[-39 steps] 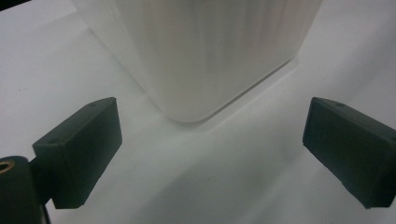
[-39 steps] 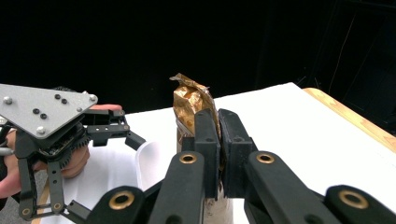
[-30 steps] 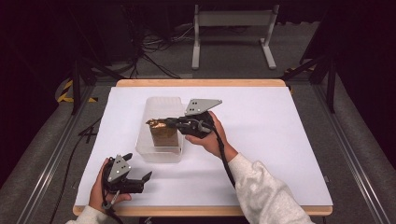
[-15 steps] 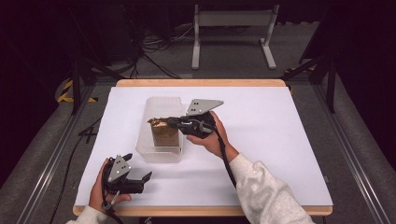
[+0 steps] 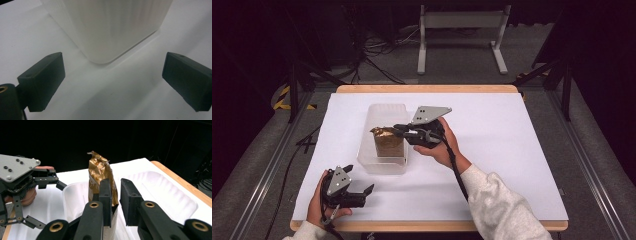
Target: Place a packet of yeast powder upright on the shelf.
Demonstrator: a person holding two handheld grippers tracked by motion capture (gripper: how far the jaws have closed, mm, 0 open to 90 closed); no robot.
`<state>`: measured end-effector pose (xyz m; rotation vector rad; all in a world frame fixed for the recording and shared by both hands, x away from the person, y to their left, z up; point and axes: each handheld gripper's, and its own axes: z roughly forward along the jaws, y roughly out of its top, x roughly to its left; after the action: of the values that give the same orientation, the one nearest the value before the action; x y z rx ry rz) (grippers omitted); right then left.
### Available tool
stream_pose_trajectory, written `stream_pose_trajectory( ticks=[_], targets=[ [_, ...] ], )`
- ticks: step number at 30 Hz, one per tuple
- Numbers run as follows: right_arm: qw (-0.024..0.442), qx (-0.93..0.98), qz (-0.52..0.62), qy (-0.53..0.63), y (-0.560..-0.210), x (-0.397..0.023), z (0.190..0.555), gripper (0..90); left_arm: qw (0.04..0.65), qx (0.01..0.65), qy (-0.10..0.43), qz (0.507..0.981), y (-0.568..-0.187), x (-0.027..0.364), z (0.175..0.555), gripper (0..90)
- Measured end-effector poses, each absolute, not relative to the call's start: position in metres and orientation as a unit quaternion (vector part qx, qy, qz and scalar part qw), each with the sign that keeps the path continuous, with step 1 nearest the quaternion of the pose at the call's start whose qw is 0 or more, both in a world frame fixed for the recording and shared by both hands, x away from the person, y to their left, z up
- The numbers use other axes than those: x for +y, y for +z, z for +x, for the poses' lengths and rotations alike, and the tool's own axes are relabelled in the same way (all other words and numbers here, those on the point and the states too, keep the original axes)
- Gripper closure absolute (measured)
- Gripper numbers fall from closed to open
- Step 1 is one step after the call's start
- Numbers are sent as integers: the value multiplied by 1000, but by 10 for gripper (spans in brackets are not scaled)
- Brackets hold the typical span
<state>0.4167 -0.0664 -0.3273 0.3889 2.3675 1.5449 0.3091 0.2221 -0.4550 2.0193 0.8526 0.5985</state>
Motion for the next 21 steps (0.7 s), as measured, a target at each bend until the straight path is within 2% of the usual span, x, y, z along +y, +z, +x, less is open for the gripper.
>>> stream_pose_trajectory(
  ticks=[17, 21],
  targets=[
    [164, 823, 140, 525, -318, -71, 413, 721, 420, 345, 243, 803, -455, 225, 309, 54],
    [154, 821, 147, 530, -315, -76, 413, 690, 420, 346, 243, 803, -455, 225, 309, 54]
  ],
)
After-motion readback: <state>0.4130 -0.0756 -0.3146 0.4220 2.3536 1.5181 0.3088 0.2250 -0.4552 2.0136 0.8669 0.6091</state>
